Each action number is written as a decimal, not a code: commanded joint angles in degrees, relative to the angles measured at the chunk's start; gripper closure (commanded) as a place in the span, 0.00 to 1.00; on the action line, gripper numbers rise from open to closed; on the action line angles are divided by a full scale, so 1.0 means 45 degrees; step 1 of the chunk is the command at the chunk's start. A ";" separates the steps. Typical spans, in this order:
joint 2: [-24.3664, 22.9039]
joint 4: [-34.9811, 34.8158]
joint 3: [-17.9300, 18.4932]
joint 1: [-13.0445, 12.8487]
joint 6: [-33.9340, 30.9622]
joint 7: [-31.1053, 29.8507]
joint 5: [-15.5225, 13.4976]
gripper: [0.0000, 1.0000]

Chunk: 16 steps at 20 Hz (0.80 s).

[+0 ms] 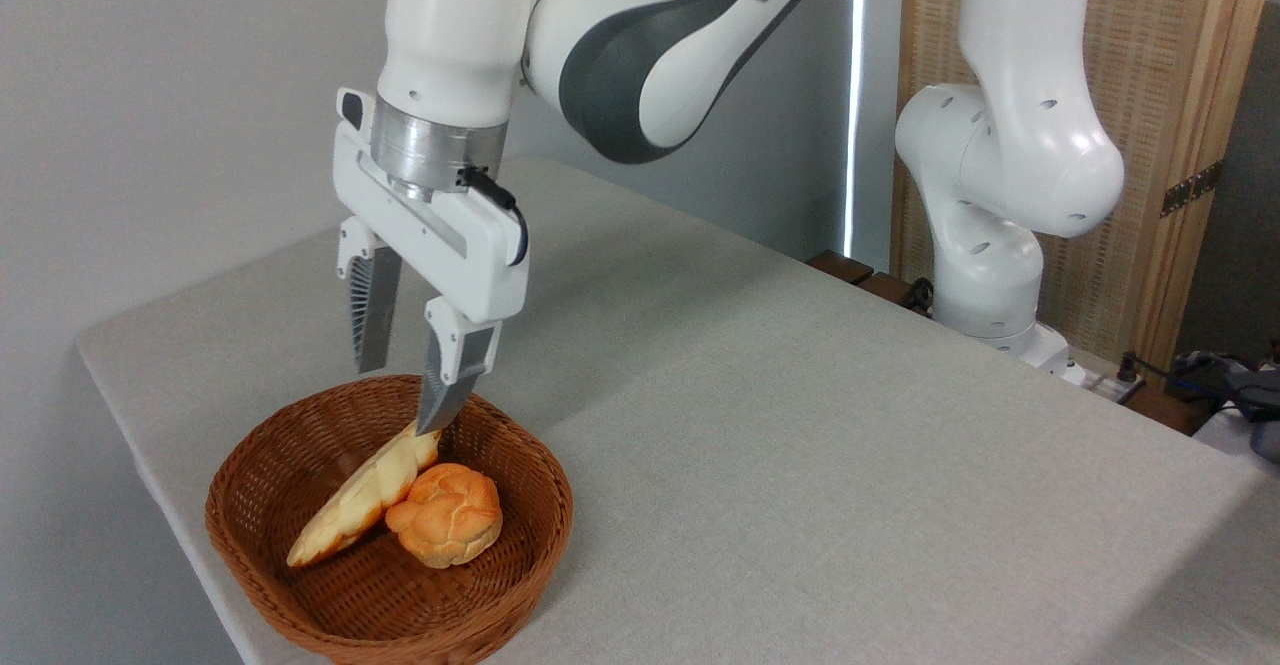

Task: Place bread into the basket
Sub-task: 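Lower the roll into the basket beside the bun and open the gripper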

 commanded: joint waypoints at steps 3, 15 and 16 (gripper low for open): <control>-0.0801 0.0079 0.0083 0.0172 -0.2601 -0.0251 0.1149 0.00; -0.0958 0.0079 0.0611 0.0152 -0.5181 -0.0133 0.1581 0.00; -0.0958 0.0079 0.0611 0.0152 -0.5181 -0.0134 0.1580 0.00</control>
